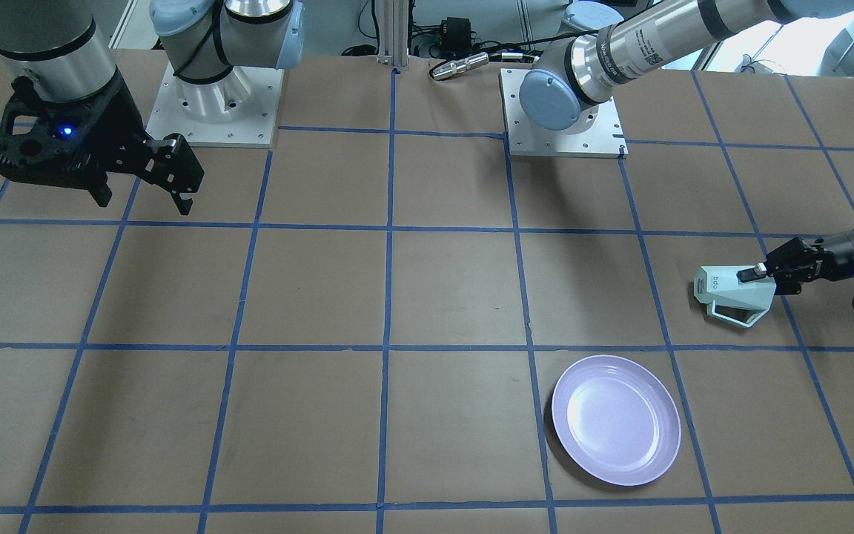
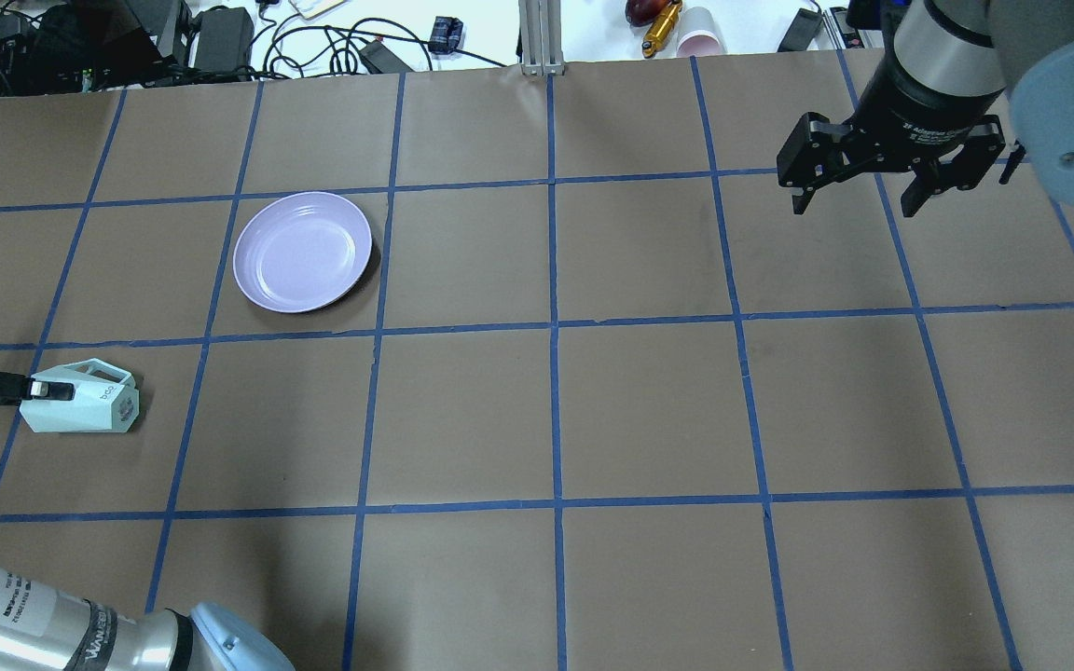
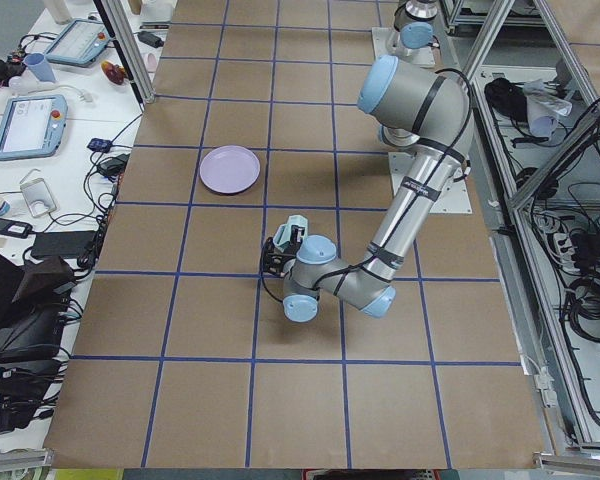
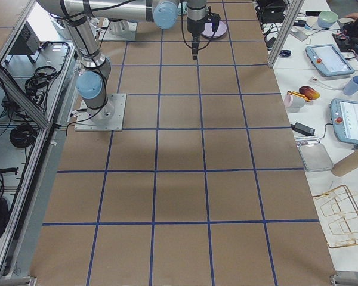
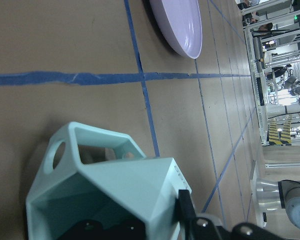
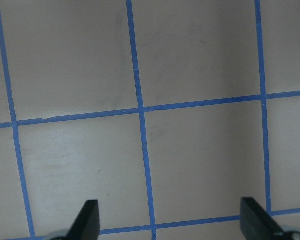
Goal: Flip cup and place on plate
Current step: 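Lift the cup with the left gripper toward the plate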
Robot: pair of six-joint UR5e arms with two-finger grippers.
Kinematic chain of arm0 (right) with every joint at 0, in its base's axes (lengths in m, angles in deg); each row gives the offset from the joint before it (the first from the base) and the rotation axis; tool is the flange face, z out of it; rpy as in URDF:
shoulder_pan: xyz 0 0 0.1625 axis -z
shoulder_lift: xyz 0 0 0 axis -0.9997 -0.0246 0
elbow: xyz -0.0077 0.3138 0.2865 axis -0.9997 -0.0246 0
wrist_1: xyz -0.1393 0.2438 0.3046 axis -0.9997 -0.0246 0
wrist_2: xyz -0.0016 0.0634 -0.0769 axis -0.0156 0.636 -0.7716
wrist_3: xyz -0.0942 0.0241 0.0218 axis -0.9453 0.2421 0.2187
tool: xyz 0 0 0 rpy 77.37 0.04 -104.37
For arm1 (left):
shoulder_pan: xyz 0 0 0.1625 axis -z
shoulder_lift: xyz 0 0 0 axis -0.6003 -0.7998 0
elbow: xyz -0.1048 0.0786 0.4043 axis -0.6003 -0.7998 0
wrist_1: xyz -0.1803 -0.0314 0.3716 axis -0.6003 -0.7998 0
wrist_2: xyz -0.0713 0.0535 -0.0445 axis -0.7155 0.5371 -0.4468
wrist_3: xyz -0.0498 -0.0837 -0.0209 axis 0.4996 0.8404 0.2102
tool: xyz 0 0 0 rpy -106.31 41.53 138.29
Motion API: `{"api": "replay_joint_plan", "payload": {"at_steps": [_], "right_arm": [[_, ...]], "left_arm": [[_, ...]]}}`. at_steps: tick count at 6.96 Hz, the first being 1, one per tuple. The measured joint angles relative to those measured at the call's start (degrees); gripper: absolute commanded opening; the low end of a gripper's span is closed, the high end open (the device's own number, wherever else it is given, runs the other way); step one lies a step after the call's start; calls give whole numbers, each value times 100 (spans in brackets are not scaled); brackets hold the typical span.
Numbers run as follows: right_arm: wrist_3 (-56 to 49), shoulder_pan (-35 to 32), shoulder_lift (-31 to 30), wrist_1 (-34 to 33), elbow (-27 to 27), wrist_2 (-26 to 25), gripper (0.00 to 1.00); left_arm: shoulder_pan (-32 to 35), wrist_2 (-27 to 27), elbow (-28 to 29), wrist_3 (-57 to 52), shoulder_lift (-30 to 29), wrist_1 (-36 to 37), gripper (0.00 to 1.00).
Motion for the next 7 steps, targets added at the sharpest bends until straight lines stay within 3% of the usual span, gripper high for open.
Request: {"api": "replay_joint_plan", "payload": {"at_steps": [7], "right_arm": [[0,0,0,0,0,1,100]], "left_arm": [[1,-418,9,219,183,-414,0]]}}
